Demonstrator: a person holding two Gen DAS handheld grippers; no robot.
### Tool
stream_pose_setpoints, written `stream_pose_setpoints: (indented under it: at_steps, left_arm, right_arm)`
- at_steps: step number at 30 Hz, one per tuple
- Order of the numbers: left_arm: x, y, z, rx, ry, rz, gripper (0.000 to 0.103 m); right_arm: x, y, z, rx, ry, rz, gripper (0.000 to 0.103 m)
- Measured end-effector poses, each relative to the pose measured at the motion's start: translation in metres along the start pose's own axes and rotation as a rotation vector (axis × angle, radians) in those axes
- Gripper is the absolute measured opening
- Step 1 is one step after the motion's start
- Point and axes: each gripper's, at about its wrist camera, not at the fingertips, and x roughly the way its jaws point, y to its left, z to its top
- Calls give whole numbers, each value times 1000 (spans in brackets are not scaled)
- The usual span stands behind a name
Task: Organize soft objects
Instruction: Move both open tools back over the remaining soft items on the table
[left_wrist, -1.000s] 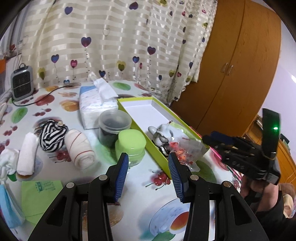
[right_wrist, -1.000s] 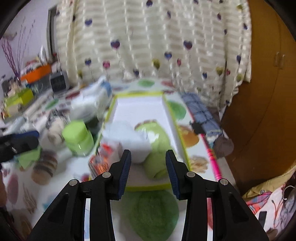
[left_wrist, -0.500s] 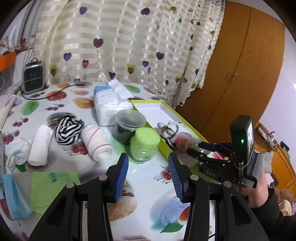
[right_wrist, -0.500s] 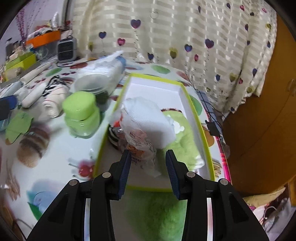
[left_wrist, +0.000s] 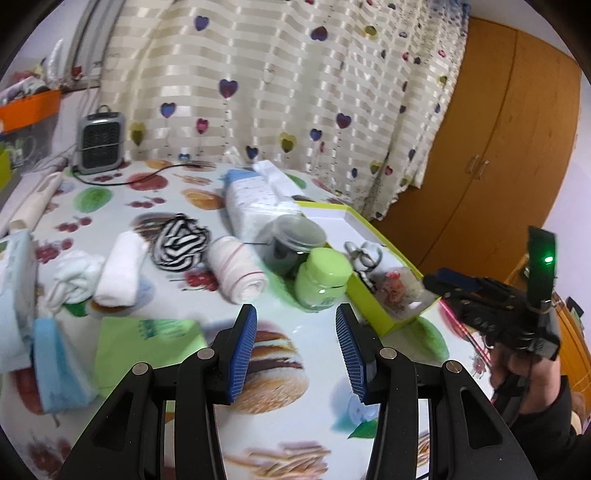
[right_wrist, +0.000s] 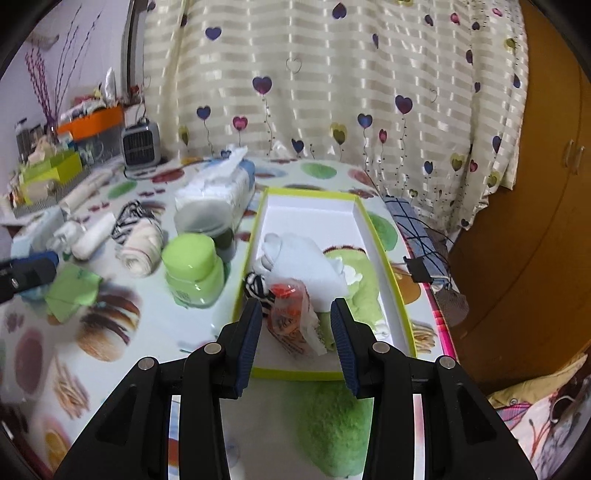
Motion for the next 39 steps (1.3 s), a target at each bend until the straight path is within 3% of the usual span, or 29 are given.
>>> stream_pose_setpoints:
  at_steps: [8,13,16,18,30,39]
  left_arm:
    - [-18,18,-12,-23,-10,155,43]
    - [-24,20,-15,-16,-12,221,43]
    - [-23,20,-17,-19,1,240,43]
    - [-22,19,-19,-22,11,257,44]
    - [-17,27,-26,-66,38,314,55]
    - [-29,52,-33,-155,40,320,55]
  right_arm:
    - [-20,33,5,-17,-16,102,40]
    - [-26,45,6,6,-31,213,40]
    - [-28,53,6,-14,-36,256,45]
    - [-28,60,4,-32,-38,276,59]
    - [-10,83,-6,-71,-6,414,59]
    - [-7,103,-12,-118,16,479,59]
